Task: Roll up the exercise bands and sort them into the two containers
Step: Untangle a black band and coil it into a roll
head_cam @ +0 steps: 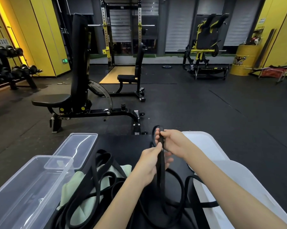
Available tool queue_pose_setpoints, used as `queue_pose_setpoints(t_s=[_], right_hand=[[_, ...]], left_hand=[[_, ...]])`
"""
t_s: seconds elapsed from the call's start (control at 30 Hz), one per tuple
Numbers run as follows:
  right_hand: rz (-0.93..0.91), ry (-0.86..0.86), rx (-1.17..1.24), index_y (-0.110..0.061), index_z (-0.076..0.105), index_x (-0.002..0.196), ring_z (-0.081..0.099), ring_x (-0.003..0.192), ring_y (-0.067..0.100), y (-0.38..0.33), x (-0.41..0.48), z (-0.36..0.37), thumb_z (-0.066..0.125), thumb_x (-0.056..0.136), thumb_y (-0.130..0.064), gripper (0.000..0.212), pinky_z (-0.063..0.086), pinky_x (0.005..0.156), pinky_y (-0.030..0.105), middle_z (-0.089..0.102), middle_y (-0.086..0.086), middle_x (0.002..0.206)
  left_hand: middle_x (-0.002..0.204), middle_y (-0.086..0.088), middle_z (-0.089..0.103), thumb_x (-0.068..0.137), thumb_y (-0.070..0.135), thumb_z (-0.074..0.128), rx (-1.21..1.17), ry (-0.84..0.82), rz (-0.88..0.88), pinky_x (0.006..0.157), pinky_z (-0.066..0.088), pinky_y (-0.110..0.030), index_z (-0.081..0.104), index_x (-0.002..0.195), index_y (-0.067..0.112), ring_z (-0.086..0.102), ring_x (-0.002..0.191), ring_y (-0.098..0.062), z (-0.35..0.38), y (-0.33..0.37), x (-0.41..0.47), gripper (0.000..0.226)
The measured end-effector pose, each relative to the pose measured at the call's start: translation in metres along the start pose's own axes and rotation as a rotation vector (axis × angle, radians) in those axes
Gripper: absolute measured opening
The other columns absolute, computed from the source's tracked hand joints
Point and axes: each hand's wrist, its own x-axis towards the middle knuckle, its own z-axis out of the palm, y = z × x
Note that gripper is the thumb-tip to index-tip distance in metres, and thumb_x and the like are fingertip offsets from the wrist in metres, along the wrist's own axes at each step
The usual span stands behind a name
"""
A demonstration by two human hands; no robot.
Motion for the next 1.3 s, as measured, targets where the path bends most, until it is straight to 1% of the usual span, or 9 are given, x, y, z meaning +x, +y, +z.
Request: queue_pose_setpoints(t_s=[0.17,0.33,0.47,0.7,0.8,0.9,1.03,1.17,1.3], right_hand=[[-0.079,0.012,0.030,-0.005,0.049,0.090,0.043,0.062,0.012,-0.009,0.005,0.005,0.031,0.098,0.002,0.021,0.045,0.055,0.021,0.047,0.003,0.077],[-0.186,0.042,0.061,-0.007,0.052,0.096,0.043,0.063,0.012,-0.010,0.023,-0.001,0.028,0.100,-0.001,0.024,0.043,0.060,0.022,0.046,0.002,0.077],[0.006,0.032,-0.151,-0.007,0.056,0.090,0.053,0.068,0.014,0.006,0.023,-0.009,0.035,0.100,-0.012,0.023,0.043,0.065,0.025,0.056,0.003,0.080],[0.319,0.087,-0.468,-0.010,0.057,0.075,0.057,0.052,0.010,0.013,0.030,-0.010,0.058,0.091,-0.023,0.021,0.039,0.051,0.024,0.055,0.002,0.069],[0.323,0.139,-0.373,-0.007,0.051,0.077,0.041,0.043,0.007,0.013,0.041,-0.002,0.046,0.097,-0.015,0.022,0.035,0.048,0.019,0.044,-0.001,0.054],[0.252,0.158,-0.257,-0.003,0.052,0.079,0.034,0.036,0.006,0.006,0.050,0.010,0.036,0.100,-0.014,0.028,0.030,0.046,0.018,0.035,-0.005,0.046],[0.120,0.071,-0.065,-0.004,0.053,0.086,0.037,0.045,0.008,-0.011,0.053,0.021,0.034,0.100,-0.018,0.028,0.035,0.049,0.020,0.037,-0.003,0.055],[0.049,0.015,0.193,-0.006,0.047,0.089,0.039,0.052,0.011,-0.014,0.051,0.017,0.029,0.103,-0.030,0.033,0.039,0.056,0.024,0.041,0.001,0.062],[0.118,0.156,0.177,-0.013,0.032,0.077,0.036,0.038,0.015,-0.001,0.045,0.001,0.023,0.104,-0.032,0.034,0.030,0.033,0.015,0.035,0.002,0.054]], left_hand=[[0.094,-0.015,0.073,0.102,0.034,0.039,0.051,-0.037,-0.107,0.066,0.055,-0.032,0.043,0.117,0.008,0.068,0.075,-0.025,0.003,-0.010,-0.002,0.031],[0.082,-0.008,0.074,0.103,0.035,0.037,0.166,-0.083,-0.081,0.063,0.052,-0.028,0.045,0.101,0.012,0.068,0.071,-0.021,-0.007,-0.024,-0.002,0.024],[0.059,0.007,0.053,0.102,0.030,0.040,0.258,0.060,0.026,0.052,0.040,-0.022,0.058,0.093,0.013,0.047,0.049,-0.009,-0.015,-0.029,0.013,0.026],[0.063,0.009,0.050,0.099,0.032,0.037,0.560,0.152,0.120,0.054,0.037,-0.024,0.064,0.091,0.019,0.042,0.050,-0.008,-0.021,-0.029,0.035,0.031],[0.063,0.008,0.051,0.100,0.032,0.035,0.606,0.070,0.054,0.054,0.038,-0.025,0.062,0.095,0.015,0.044,0.050,-0.009,-0.021,-0.024,0.040,0.032],[0.063,0.002,0.058,0.102,0.028,0.038,0.347,-0.001,0.039,0.049,0.040,-0.021,0.056,0.095,0.009,0.049,0.047,-0.009,-0.020,-0.010,0.044,0.027],[0.068,-0.002,0.066,0.099,0.031,0.048,0.113,0.050,0.091,0.048,0.043,-0.024,0.050,0.113,0.002,0.054,0.050,-0.013,-0.021,0.005,0.045,0.032],[0.072,0.000,0.069,0.097,0.032,0.052,0.119,0.081,0.164,0.051,0.044,-0.025,0.057,0.106,0.002,0.054,0.052,-0.013,-0.022,0.014,0.043,0.032],[0.077,0.001,0.070,0.095,0.033,0.055,0.151,0.051,0.154,0.052,0.044,-0.025,0.060,0.095,0.009,0.055,0.054,-0.013,-0.020,0.011,0.042,0.025]])
